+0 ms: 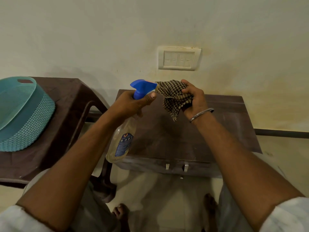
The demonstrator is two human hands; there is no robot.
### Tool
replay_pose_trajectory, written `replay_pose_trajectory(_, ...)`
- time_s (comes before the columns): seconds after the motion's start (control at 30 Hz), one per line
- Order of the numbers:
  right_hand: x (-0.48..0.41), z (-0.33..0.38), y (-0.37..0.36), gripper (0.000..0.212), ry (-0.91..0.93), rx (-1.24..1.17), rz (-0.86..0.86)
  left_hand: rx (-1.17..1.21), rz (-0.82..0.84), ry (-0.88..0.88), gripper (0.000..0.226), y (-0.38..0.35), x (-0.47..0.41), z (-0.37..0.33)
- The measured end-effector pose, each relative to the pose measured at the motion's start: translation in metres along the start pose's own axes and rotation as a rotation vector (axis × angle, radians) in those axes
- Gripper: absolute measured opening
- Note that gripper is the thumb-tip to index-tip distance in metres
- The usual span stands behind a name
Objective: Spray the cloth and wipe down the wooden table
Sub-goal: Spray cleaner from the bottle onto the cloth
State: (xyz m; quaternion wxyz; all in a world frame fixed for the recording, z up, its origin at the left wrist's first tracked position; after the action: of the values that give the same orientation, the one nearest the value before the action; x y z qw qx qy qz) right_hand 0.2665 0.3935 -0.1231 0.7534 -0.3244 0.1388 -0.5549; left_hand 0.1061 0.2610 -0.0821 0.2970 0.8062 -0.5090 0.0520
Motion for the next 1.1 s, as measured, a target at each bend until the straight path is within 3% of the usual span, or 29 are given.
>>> replay_pose_trajectory(0.2, -0.001, 0.002, 0.003, 0.04, 0.002, 0.005, -0.01, 0.03, -0.002, 0.002, 0.074, 0.001, -0.002, 0.002)
replay_pose_trajectory(0.37, 0.0, 0.001, 0.004, 0.048, 0.011, 0.023, -0.028, 0.015, -0.022, -0.007, 0.067, -0.006, -0.001, 0.0)
replay_pose_trajectory(0.77, 0.0, 0.0, 0.005, 0.038, 0.008, 0.025, 0.005, 0.006, 0.017, -0.04, 0.08, -0.008, 0.001, -0.003)
replay_pose_trajectory(0.97, 0.0, -0.002, 0.005, 0.035, -0.005, 0.029, 0.027, -0.034, 0.061, -0.056, 0.056, -0.013, 0.004, -0.004)
replay_pose_trajectory(1.1, 0.0, -0.001, 0.007, 0.036, 0.006, 0.013, 0.022, -0.036, 0.072, -0.061, 0.066, -0.011, 0.004, -0.003)
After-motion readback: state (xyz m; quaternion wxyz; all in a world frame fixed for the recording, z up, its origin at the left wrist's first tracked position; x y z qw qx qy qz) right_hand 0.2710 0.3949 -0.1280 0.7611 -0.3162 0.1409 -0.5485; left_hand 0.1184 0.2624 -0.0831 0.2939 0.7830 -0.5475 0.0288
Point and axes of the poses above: each hand's wrist, its own x-axis away from the middle knuckle, its own y-axis out of the back of the hand, z = x × y, the point moved 4 cm from there along -x, towards the middle knuckle, and after that the axes turned 13 degrees about y, right-handed, at the moved point
